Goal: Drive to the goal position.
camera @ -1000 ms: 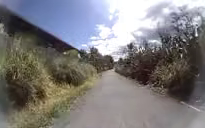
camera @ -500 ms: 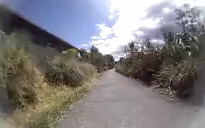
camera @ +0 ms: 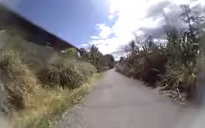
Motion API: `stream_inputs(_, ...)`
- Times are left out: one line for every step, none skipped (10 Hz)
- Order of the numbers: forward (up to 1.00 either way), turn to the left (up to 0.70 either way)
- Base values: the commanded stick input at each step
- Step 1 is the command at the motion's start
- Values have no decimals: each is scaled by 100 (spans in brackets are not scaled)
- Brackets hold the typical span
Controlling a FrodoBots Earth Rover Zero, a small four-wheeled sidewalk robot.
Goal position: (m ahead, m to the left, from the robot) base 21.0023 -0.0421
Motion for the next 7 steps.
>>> stream_inputs(70, 0)
stream_inputs(70, 0)
stream_inputs(70, 0)
stream_inputs(70, 0)
stream_inputs(70, 0)
stream_inputs(70, 0)
stream_inputs(70, 0)
